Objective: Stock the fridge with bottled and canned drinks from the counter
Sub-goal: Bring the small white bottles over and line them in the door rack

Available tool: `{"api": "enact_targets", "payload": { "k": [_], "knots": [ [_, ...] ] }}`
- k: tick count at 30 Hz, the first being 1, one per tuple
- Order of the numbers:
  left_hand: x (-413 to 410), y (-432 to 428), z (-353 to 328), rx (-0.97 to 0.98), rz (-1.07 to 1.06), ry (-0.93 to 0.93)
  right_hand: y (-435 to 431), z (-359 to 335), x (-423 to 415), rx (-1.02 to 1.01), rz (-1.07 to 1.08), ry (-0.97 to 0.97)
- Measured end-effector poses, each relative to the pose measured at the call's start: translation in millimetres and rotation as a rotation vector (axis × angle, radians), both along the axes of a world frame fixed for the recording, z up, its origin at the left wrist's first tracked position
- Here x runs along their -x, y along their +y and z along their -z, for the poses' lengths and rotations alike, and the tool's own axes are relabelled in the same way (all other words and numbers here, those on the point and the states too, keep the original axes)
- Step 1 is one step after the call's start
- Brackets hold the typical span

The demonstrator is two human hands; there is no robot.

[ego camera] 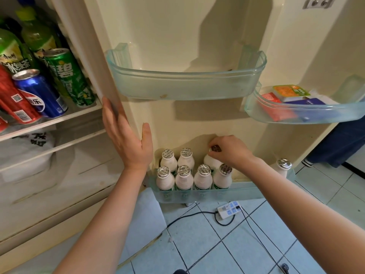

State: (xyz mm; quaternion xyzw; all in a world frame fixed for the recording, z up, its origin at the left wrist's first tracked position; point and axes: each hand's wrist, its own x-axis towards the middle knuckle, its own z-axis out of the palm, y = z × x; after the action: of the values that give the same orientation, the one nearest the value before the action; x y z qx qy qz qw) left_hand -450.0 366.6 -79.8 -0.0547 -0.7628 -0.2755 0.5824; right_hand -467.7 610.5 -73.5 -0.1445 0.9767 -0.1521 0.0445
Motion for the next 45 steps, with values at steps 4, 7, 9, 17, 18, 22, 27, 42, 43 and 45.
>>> {"api": "enact_targets", "payload": {
  "k": [4, 7, 9, 17, 18, 22, 27, 42, 43, 45],
  "knots": [
    [1.3, -0.7, 1.2, -0.006, -0.001, 0.005, -10.8, 1.5, 1.1, 0.055, -0.024, 0.0],
    [1.0, -0.5, 0.9, -0.006, -0.001, 0.012, -15.1, 1.6, 0.7, 0.114, -0.038, -0.02],
    [0.9, -0.1, 0.5, 0.002, 0.001, 0.024, -17.7, 1.2, 0.4, 0.134, -0.055, -0.034],
    [0.9, -0.6, 1.2, 0.002, -0.007, 0.013, -18.4, -0.4, 3.0, 0.131, -0.079, -0.084],
    [0.7, -0.6, 1.0, 0.001, -0.006, 0.01, -18.0, -0.1, 3.3, 0.137, -0.078, -0.089],
    [0.0, 0.1, -0.1, -0.006, -0.014, -0.011, -14.6, 2.8, 3.5, 0.182, -0.074, -0.111],
    [-1.1, 0.4, -1.1, -0.005, -0.015, -0.017, -1.8, 1.8, -1.5, 0.312, -0.015, -0.148],
    [-4.8, 3.3, -1.4, -0.028, -0.019, -0.022, 88.1, 8.4, -41.0, -0.039, 0.457, 0.315],
    [-5.1, 3.2, -1.3, -0.027, -0.021, -0.024, 90.6, 10.9, -43.3, -0.061, 0.478, 0.301],
    [-6.3, 4.3, -1.2, -0.03, -0.024, -0.034, 96.8, 12.4, -48.1, -0.083, 0.55, 0.258]
  ]
}}
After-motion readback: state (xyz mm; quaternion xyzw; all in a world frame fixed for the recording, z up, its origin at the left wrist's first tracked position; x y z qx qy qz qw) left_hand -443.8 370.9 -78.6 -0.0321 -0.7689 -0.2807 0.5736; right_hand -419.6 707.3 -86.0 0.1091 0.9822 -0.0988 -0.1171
